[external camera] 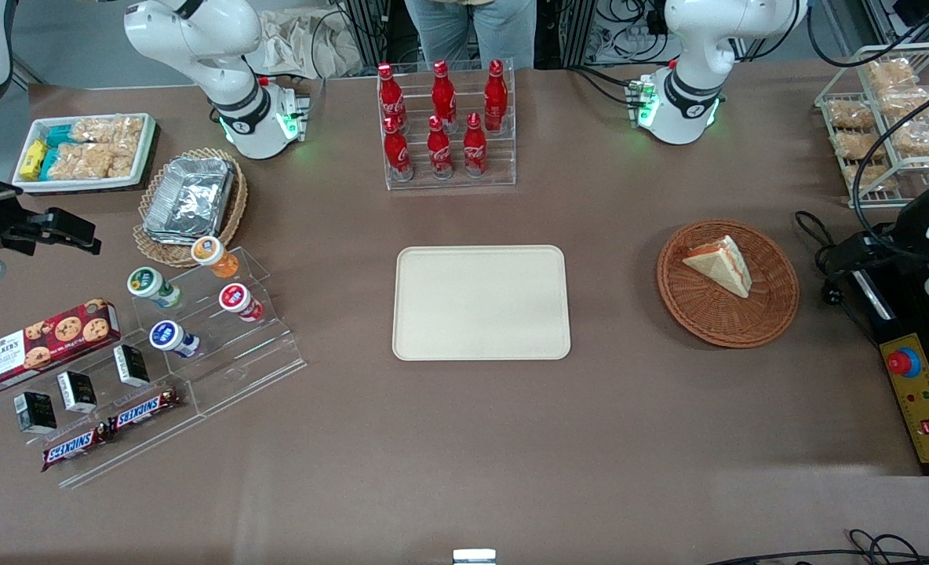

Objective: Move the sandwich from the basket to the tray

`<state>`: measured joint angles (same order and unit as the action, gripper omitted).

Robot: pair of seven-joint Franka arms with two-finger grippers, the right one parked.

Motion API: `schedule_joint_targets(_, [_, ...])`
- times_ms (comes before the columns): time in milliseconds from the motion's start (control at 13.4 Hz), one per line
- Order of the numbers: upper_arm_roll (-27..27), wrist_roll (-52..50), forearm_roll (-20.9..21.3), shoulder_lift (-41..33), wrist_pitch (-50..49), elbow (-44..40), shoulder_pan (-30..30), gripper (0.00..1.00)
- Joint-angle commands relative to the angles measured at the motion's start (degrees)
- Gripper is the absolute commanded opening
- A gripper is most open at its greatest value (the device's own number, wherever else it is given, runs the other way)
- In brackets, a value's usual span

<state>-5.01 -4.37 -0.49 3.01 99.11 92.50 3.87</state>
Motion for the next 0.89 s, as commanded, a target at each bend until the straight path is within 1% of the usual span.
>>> schedule_joint_targets(0, [0.3, -0.9, 0.6, -0.7, -0.8, 0.0, 0.1, 1.00])
schedule_joint_targets(149, [1.0, -2.8, 0.8, -0.6, -1.1, 0.0, 0.1, 1.00])
schedule_joint_targets(298, [1.9, -7.5, 0.8, -0.7, -1.7, 0.2, 0.1, 1.00])
schedule_joint_targets(447, [2.2, -11.3, 0.7, -0.9, -4.3, 0.2, 0.1, 1.00])
schedule_joint_targets(596, [2.3, -22.7, 0.6, -1.2, -6.7, 0.3, 0.1, 1.00])
schedule_joint_targets(671, [2.4, -26.9, 0.6, -1.6, -7.8, 0.9, 0.1, 1.00])
schedule_joint_targets(820, [2.9, -29.9, 0.4, -4.8, -7.7, 5.4, 0.3, 1.00])
